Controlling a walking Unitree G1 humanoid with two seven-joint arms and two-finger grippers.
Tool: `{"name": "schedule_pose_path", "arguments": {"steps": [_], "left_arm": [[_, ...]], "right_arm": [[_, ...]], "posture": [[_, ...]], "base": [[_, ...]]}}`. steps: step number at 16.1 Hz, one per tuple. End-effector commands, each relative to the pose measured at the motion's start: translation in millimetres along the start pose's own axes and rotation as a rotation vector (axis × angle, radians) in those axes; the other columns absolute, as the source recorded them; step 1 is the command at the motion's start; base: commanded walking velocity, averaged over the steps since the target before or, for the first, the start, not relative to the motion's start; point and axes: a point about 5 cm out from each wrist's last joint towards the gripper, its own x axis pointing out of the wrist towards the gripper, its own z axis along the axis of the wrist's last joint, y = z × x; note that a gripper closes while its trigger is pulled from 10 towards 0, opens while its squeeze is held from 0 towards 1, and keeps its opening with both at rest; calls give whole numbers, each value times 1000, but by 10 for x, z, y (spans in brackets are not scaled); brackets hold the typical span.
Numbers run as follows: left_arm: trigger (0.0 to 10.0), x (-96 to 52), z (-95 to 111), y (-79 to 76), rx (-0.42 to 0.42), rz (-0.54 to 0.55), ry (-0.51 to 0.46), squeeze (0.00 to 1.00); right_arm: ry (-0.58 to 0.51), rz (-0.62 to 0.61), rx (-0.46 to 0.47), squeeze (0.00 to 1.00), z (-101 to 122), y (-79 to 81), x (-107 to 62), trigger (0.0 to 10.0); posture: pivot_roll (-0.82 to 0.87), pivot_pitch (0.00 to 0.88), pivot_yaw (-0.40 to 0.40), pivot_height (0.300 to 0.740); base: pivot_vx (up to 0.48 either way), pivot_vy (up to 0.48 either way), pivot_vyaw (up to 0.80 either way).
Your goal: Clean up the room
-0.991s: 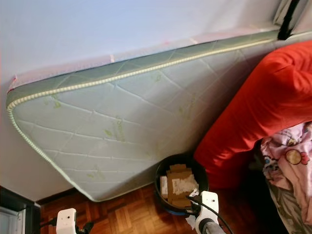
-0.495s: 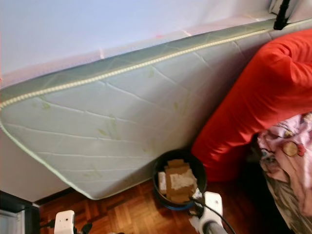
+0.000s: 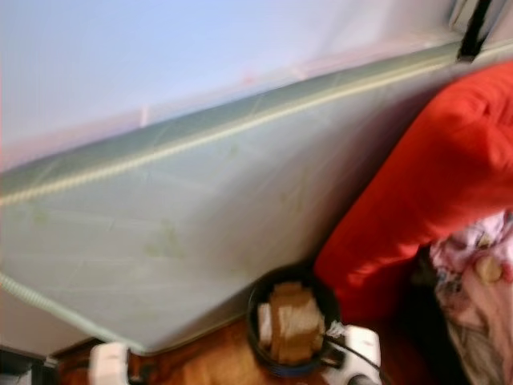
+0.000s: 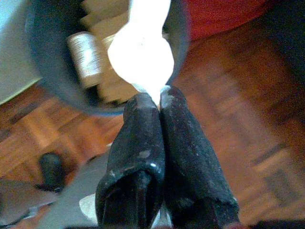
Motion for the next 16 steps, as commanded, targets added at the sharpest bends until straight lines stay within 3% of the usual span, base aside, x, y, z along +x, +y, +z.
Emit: {"name": "schedule_pose_path", "arguments": {"steps": [1, 7, 11, 14, 16], "left_arm": [[10000, -46, -50, 155, 16, 44, 20, 0], [10000, -8, 132, 133, 10, 29, -84, 0], [10000, 3, 390, 134, -72, 40, -260, 0], [10000, -78, 719, 104, -38, 18, -474, 0], [10000, -162, 847, 61, -7, 8, -555, 0]], "right_arm": [[2, 28, 5, 0, -4, 118, 19, 10000], [-111, 122, -37, 0, 256, 346, 78, 10000], [-310, 215, -54, 0, 611, 522, 75, 10000], [-435, 233, -28, 0, 721, 501, 13, 10000], [-461, 244, -34, 0, 698, 516, -16, 10000]], "posture": [[28, 146, -15, 739], [28, 164, -14, 739], [13, 171, -15, 739], [13, 180, -18, 739], [7, 183, -21, 739]], "base": [[304, 0, 0], [0, 0, 0], [0, 0, 0], [0, 0, 0], [0, 0, 0]]}}
